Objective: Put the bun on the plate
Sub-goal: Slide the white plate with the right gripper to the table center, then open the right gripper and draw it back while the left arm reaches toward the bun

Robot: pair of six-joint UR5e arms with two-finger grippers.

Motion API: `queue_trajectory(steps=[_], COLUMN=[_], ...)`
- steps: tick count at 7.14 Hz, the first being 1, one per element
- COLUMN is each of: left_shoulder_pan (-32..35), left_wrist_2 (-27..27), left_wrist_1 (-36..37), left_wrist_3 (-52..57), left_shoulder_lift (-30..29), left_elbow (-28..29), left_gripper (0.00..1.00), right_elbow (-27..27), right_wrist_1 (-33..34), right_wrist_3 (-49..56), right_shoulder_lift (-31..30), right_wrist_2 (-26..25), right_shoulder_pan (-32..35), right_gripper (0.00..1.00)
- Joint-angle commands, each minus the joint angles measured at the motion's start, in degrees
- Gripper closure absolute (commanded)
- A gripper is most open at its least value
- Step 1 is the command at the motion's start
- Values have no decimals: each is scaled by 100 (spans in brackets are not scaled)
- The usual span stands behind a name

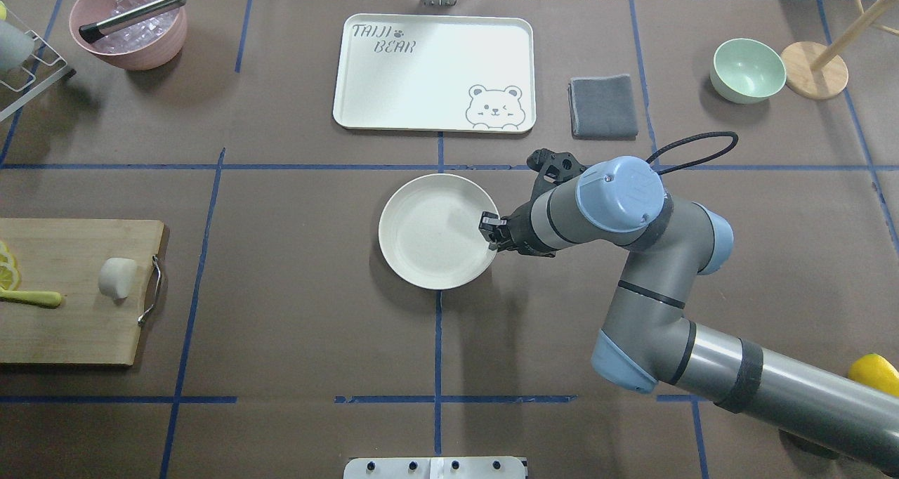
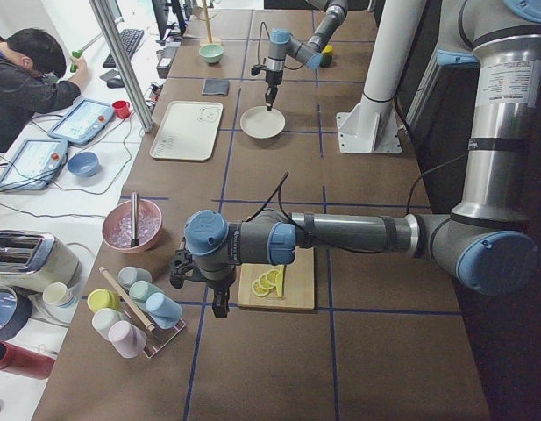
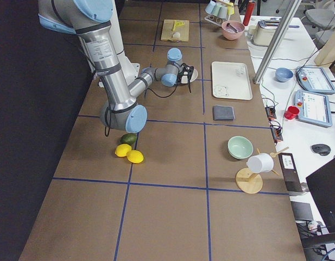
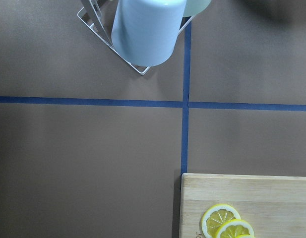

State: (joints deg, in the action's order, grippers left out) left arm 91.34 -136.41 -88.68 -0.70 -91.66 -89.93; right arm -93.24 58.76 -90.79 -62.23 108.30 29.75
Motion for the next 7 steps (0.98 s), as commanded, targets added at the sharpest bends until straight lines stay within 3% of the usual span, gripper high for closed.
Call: queue_trajectory(steps=[1, 2, 5, 6, 7], left_shoulder_pan=[-2, -2, -2, -45, -490], left_wrist_2=[0, 0, 9, -17, 9], left_wrist_1=[0, 0, -9, -17, -9], left_wrist_3=[0, 0, -18, -148, -645], left_shoulder_lift=[-1, -1, -36, -28, -27], left_elbow=[1, 1, -251, -532, -1118], left_gripper=[0, 0, 0, 0, 0], right_elbow=[8, -1, -211, -395, -727], right_wrist_1=[13, 13, 12, 334, 895], right_wrist_3=[0, 8, 26, 52, 131], right_shoulder_lift=[0, -26, -26, -43, -61], right_wrist_2=[-2, -11, 85, 347, 567], right_shoulder_pan=[-31, -31, 222, 502, 792], right_gripper=[43, 0, 0, 0, 0])
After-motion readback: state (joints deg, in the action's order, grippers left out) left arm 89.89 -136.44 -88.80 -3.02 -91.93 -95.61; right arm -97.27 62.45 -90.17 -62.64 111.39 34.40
